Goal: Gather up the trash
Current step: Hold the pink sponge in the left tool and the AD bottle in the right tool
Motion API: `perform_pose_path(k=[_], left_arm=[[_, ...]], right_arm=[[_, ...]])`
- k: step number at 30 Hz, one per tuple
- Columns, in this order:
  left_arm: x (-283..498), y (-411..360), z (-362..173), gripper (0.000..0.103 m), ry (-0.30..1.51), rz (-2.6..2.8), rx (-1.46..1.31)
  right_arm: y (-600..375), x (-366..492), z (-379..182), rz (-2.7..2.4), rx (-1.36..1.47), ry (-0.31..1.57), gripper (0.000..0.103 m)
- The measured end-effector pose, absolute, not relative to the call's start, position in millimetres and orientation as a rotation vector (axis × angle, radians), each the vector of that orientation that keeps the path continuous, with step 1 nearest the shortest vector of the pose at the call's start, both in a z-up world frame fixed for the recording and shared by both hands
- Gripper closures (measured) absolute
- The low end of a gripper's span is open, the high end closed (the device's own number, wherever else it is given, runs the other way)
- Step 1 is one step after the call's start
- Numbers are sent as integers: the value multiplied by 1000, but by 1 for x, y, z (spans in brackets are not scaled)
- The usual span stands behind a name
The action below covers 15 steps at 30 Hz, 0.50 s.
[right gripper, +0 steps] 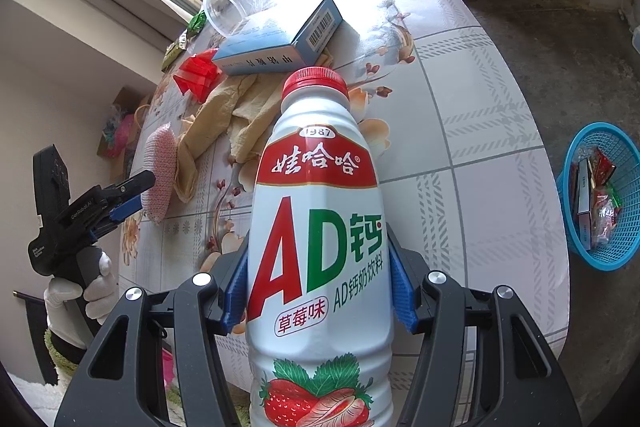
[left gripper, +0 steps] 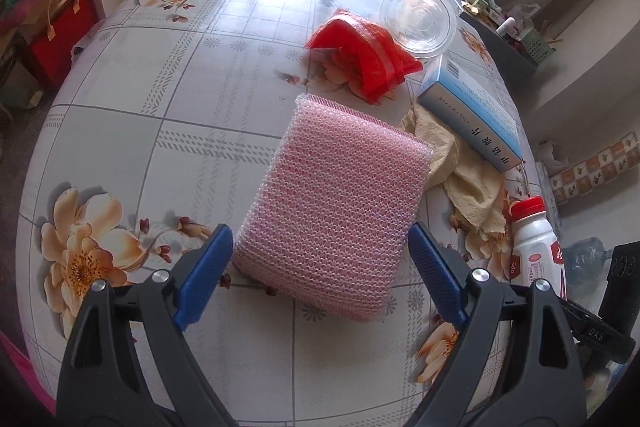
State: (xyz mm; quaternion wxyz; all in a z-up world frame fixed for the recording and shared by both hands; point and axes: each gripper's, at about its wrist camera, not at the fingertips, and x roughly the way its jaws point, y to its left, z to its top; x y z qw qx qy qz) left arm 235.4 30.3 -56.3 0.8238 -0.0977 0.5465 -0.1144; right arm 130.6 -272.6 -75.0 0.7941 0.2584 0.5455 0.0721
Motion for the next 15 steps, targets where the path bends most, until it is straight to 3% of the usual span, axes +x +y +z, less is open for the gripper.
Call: perform_pose_path(k=[15], left_arm=[[241,14,-50,18,1098,-316,-32]], right_arm=[[-263,140,-71,146,467,1228,45]])
